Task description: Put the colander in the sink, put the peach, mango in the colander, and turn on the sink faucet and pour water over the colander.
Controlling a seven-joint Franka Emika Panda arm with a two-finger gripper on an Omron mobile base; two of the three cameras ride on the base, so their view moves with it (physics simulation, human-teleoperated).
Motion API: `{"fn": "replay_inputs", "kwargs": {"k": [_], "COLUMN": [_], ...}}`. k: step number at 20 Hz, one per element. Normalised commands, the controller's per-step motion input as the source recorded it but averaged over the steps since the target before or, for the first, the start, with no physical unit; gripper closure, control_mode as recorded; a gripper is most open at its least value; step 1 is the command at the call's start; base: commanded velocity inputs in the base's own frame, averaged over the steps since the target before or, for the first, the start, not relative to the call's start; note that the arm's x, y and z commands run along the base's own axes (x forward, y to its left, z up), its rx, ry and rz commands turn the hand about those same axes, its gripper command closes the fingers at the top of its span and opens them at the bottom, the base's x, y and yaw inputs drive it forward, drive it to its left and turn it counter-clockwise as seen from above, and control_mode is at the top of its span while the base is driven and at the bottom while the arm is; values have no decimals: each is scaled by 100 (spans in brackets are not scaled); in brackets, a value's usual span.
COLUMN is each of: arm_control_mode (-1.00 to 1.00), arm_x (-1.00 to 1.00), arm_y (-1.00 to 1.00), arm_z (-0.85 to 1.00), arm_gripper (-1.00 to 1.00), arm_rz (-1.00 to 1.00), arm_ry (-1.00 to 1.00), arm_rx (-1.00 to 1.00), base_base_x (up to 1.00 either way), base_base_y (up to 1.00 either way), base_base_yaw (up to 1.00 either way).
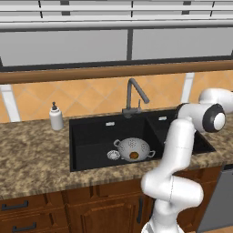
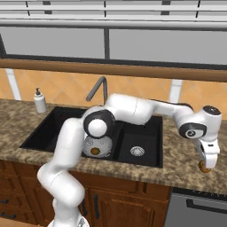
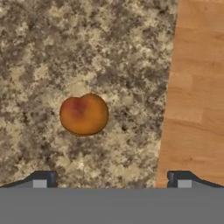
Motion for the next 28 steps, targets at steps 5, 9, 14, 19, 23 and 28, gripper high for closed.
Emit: {"fn": "replay_inputs", "kwargs": {"k": [5,9,14,19,23,28], "arm_control_mode": [-100,-100,-100,-100,-100,-100], "arm_x": [0,8,44,31,8,20], "arm_y": [-44,-4,0,-1,-1,1], "arm_z": [-34,-27,-5,-30,-50,-45], "arm_gripper": [-100,-100,-100,-100,-100,-100], "arm_rz": [13,8,16,11,6,5], "arm_ry": [-13,-13,0,0,0,0], "arm_rx": [15,9,0,0,0,-1], "base_base_x": [0,0,0,0,0,0], "base_base_y": [0,0,0,0,0,0], "base_base_yaw": [0,0,0,0,0,0]}}
